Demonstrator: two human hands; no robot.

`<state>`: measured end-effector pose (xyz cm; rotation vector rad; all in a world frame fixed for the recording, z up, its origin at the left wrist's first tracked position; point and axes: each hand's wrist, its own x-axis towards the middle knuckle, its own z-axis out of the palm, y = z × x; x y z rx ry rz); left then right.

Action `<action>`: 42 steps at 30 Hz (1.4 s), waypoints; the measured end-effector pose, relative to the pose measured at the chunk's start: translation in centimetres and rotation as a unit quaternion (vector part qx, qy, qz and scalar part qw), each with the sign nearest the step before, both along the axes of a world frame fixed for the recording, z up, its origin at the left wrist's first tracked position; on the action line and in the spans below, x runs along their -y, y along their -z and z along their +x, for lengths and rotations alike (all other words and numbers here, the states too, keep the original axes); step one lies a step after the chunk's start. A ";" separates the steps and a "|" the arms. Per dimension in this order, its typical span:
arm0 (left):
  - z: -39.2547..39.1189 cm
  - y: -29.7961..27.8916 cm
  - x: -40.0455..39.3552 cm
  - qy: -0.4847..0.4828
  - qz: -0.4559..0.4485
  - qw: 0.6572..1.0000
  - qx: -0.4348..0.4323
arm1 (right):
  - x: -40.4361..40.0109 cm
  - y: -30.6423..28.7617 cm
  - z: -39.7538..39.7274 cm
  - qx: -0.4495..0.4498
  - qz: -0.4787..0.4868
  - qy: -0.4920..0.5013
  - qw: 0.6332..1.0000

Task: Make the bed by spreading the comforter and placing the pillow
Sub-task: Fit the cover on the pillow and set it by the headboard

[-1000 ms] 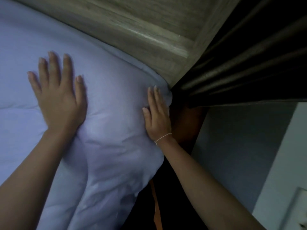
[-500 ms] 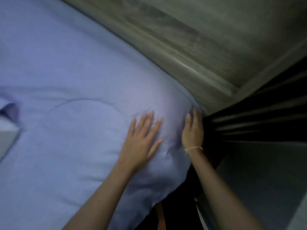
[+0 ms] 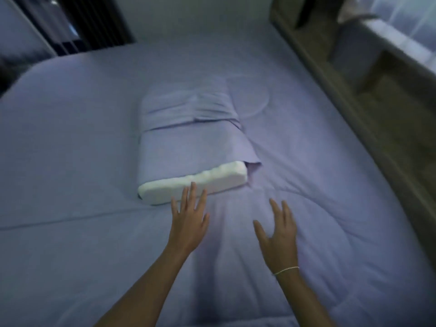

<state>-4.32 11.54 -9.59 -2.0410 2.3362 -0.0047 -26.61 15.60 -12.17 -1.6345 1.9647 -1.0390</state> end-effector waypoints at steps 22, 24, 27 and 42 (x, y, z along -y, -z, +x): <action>14.8 -0.6 4.2 0.087 -0.216 0.973 -0.002 | 13.2 -3.7 8.5 -0.382 -0.064 -0.225 0.894; 16.1 0.1 -0.3 0.144 -0.227 0.963 0.001 | 8.7 -4.1 8.1 -0.356 -0.042 -0.285 0.889; 18.2 0.7 -5.7 0.182 -0.180 0.966 -0.038 | 4.5 -4.7 7.0 -0.243 0.035 -0.317 0.916; 20.7 -3.2 -3.3 -0.125 0.038 0.959 -0.253 | 8.5 -10.9 4.1 -0.327 0.360 -0.270 0.831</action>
